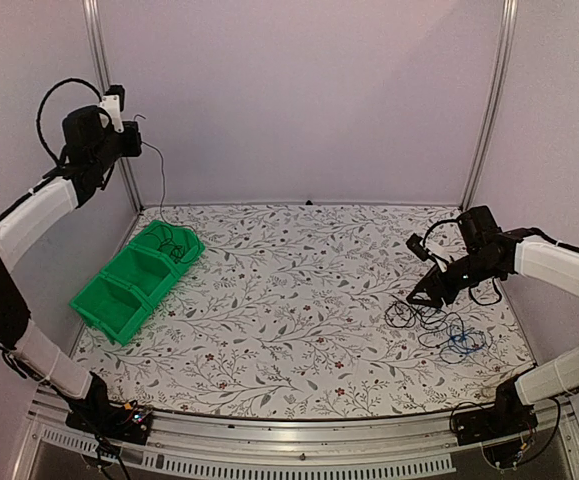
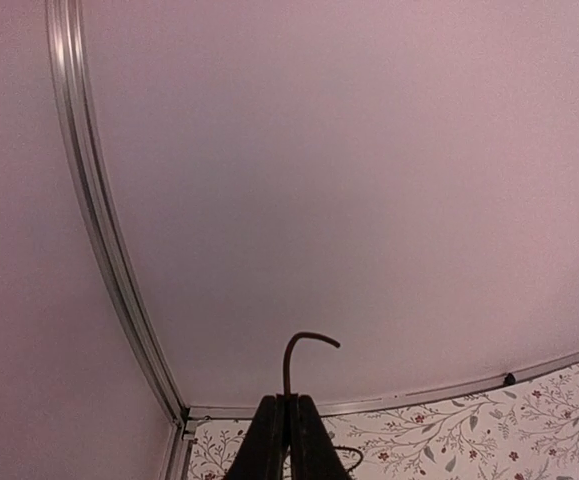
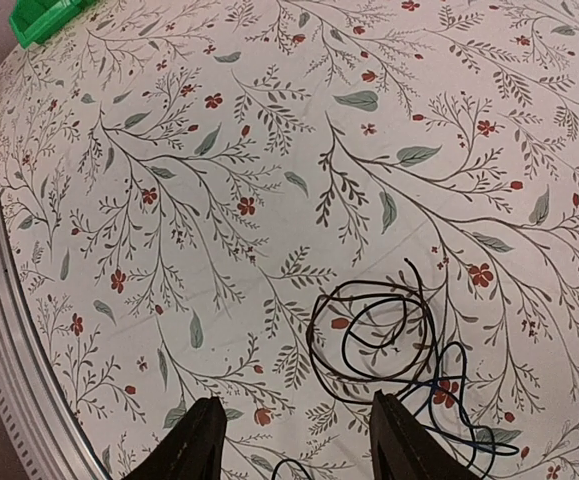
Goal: Untangle the cables
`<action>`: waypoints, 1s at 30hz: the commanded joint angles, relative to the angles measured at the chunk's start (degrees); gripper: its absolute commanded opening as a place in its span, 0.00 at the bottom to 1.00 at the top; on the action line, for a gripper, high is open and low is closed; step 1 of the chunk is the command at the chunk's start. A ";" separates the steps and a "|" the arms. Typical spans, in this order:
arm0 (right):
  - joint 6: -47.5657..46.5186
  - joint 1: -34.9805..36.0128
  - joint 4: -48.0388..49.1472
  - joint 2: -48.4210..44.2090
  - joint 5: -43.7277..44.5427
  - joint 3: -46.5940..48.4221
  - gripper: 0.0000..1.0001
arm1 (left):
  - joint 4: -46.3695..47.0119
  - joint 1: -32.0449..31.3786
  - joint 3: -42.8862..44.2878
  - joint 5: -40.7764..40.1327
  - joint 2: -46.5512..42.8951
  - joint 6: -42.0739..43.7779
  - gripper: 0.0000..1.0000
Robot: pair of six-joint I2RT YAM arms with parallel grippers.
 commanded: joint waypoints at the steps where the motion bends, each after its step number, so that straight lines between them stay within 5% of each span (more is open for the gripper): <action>1: -0.21 -0.45 0.59 0.35 0.60 0.12 0.53 | 2.31 1.90 -0.23 0.89 -1.59 -0.40 0.00; 18: -0.21 -0.54 0.87 1.28 0.77 0.12 0.53 | 0.91 6.72 -5.98 3.48 -3.33 -0.47 0.00; 30: -0.38 -0.55 0.54 2.06 0.92 0.21 0.54 | 3.95 6.39 -17.87 5.41 -2.50 -6.73 0.00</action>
